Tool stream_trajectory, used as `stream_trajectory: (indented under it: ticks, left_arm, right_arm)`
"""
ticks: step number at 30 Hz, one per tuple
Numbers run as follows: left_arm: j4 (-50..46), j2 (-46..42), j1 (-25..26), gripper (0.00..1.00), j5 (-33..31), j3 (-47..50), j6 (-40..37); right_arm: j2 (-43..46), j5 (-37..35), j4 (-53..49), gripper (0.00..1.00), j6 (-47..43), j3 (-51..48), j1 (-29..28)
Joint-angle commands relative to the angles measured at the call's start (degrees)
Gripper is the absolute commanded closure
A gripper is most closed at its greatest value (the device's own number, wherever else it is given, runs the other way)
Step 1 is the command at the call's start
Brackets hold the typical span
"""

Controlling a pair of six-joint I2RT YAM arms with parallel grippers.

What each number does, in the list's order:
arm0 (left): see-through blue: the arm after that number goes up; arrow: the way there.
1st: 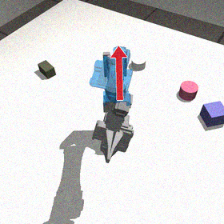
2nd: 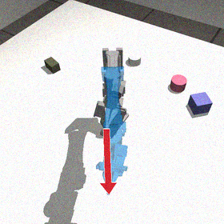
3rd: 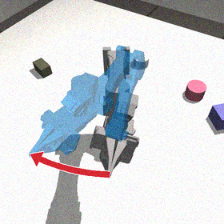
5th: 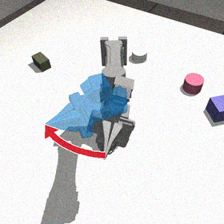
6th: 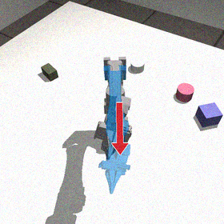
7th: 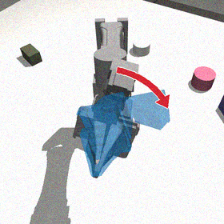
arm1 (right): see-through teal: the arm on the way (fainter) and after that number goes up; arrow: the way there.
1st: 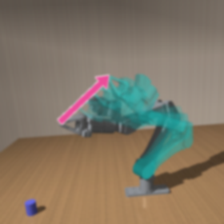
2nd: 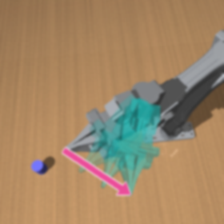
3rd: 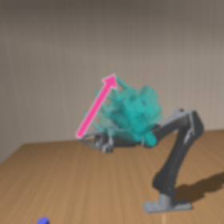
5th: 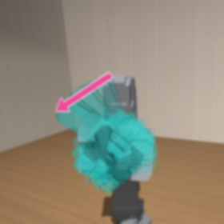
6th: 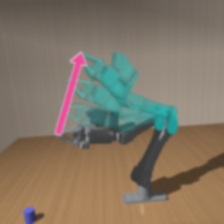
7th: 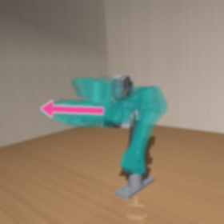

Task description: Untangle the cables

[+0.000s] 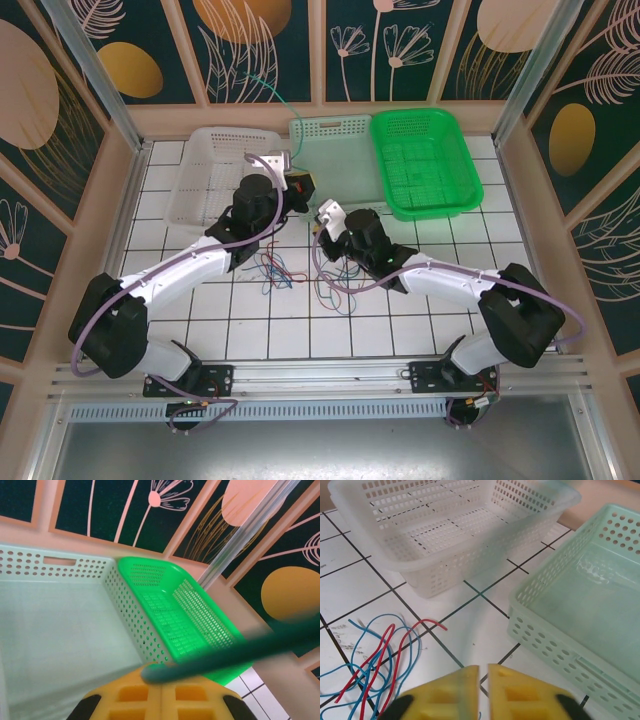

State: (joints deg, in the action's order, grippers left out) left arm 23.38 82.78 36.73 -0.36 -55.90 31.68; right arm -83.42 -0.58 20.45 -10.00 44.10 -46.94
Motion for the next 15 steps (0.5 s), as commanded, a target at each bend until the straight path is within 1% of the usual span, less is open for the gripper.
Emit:
stream_trajectory:
  ticks: [1, 2, 3, 6, 10, 15]
  left_arm:
    - [-1.91, -1.31, -1.19, 1.0, -3.09, -3.27, -3.85]
    - [-5.65, -0.72, -1.53, 1.0, -4.51, -4.77, -5.73]
    - [-9.41, -0.16, -2.21, 1.0, -5.75, -6.09, -7.61]
    - [-15.5, 0.07, -5.73, 1.0, -6.27, -6.45, -10.5]
    - [-19.85, 0.24, -11.98, 1.0, -3.61, -6.33, -12.05]
    - [-25.84, 5.26, -19.13, 1.0, 0.44, -10.05, -14.02]
  right_arm:
    - [2.15, -1.92, 0.02, 0.64, 2.27, -1.12, 0.1]
    - [3.09, -2.47, -0.07, 0.54, 2.81, -1.12, 0.31]
    - [4.23, -2.91, -0.43, 0.49, 3.07, -1.19, 0.67]
    - [7.58, -3.29, -2.79, 0.41, 3.4, -1.79, 1.75]
    - [10.67, -3.08, -6.05, 0.39, 4.67, -4.12, 4.32]
    - [10.51, -2.27, -11.66, 0.39, 8.86, -5.55, 8.89]
